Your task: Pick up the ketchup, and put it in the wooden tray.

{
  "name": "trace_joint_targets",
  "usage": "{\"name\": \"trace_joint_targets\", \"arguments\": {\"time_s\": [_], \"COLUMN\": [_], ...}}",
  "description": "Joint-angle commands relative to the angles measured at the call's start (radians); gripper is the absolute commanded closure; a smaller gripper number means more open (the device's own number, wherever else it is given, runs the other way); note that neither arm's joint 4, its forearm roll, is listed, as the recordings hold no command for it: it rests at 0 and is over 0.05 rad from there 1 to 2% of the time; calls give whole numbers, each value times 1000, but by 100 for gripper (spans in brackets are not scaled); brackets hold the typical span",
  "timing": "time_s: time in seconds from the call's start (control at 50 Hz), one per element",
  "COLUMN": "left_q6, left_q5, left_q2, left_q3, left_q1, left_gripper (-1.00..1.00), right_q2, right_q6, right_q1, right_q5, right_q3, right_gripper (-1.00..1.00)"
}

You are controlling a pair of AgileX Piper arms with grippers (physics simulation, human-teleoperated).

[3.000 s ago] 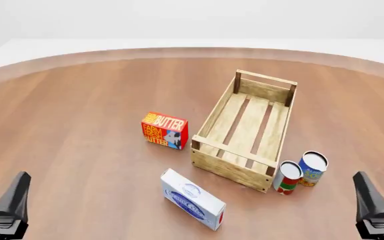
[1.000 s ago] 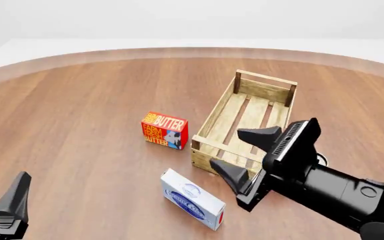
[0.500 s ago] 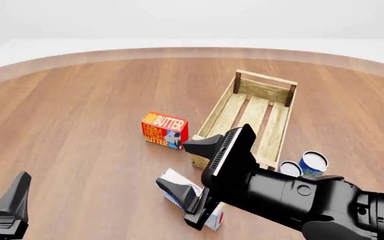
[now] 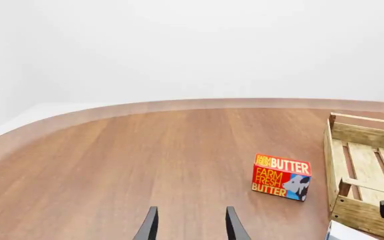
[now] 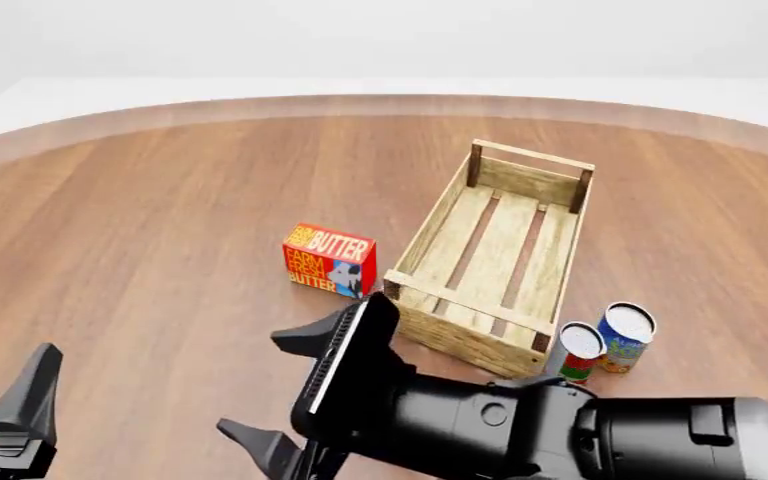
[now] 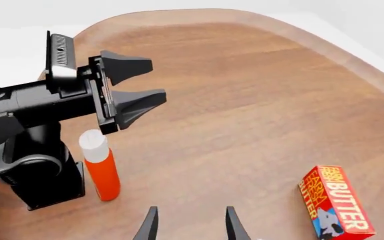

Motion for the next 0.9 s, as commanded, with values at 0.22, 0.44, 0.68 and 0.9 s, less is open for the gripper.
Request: {"name": "trace_joint_targets", "arguments": {"time_s": [0.22, 0.44, 0.68, 0.9], "left_q6": [0, 0, 0, 0], "left_q5": [0, 0, 0, 0], "left_q2": [0, 0, 0, 0], "left_q3": [0, 0, 0, 0], "left_q1": [0, 0, 0, 0], "left_gripper": [-100, -100, -100, -100], "right_q2": [143, 198, 258, 307], "right_q6": [-1, 10, 21, 27], "right_q1": [101, 146, 188, 226], "right_q5": [-6, -5, -2, 7], "right_q3": [-108, -159, -215, -263], "right_gripper": [-100, -100, -100, -100]}}
